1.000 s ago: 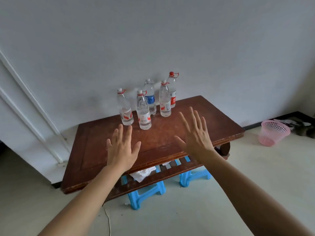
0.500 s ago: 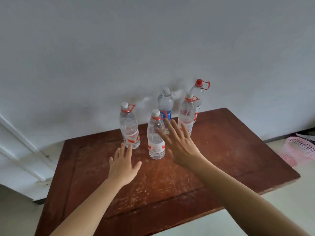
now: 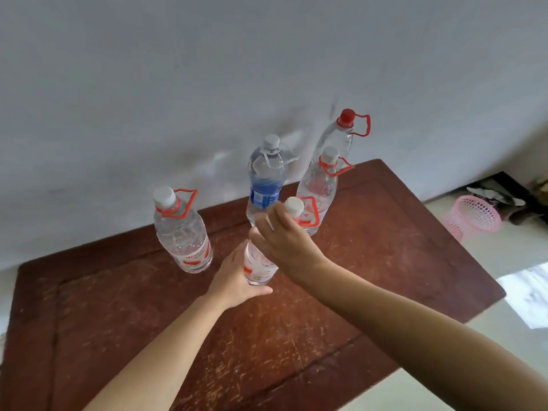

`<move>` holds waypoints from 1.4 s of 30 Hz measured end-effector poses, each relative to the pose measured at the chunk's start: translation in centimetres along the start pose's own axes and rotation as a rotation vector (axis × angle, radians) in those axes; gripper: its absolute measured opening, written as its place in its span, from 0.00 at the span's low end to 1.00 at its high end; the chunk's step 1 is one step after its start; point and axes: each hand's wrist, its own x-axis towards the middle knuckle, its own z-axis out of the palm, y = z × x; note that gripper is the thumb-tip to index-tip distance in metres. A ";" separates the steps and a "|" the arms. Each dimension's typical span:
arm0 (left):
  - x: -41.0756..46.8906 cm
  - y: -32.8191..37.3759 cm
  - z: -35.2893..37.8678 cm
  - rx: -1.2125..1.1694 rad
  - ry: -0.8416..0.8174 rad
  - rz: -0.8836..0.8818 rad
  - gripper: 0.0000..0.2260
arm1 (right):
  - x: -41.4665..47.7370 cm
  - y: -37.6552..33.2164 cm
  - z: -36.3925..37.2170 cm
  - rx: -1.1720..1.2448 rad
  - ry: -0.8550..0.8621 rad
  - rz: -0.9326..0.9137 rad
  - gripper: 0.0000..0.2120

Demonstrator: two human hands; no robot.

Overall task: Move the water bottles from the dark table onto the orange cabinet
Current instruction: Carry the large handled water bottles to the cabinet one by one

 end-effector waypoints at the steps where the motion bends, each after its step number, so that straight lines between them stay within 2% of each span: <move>1: 0.8 0.8 0.6 -0.040 0.017 0.001 0.48 | -0.8 -0.1 1.1 0.065 0.000 0.054 0.32; 3: 2.0 2.4 1.7 -0.068 0.039 -0.009 0.42 | -2.4 -0.6 3.5 0.223 -0.009 0.148 0.24; 4: 2.5 3.0 2.3 -0.047 0.055 -0.001 0.39 | -3.2 -0.3 4.4 0.288 -0.067 0.177 0.18; 5: 2.9 3.5 2.8 -0.003 0.069 0.017 0.36 | -3.8 0.2 5.5 0.348 -0.123 0.214 0.17; 8: 3.9 4.8 4.6 0.221 0.040 0.081 0.35 | -6.7 0.8 9.1 0.542 -0.355 0.319 0.31; 12: 4.6 6.6 6.6 0.451 -0.005 0.092 0.36 | -10.0 -0.7 13.2 0.767 -0.473 0.359 0.44; 14: 4.2 7.1 7.3 0.547 -0.009 0.097 0.35 | -11.0 -1.9 14.3 0.843 -0.514 0.352 0.46; 18: 2.6 7.3 8.4 0.617 -0.035 0.078 0.38 | -12.5 -2.9 14.8 0.941 -0.505 0.340 0.41; 22: 1.1 9.1 8.8 0.597 -0.022 0.020 0.41 | -13.7 -2.2 14.5 0.936 -0.447 0.380 0.39; 24: 0.8 10.7 8.4 0.605 0.005 0.060 0.41 | -14.7 -1.3 14.0 0.927 -0.411 0.445 0.37; 31: 1.5 16.1 9.2 0.510 0.159 0.418 0.35 | -20.5 1.0 11.6 0.781 -0.278 0.813 0.44; 35: -1.1 20.1 12.9 0.452 0.093 0.642 0.34 | -27.5 -0.2 9.2 0.685 -0.339 1.059 0.46; 42: -8.5 25.9 17.1 0.422 0.025 0.906 0.34 | -38.9 -3.2 4.0 0.599 -0.380 1.298 0.55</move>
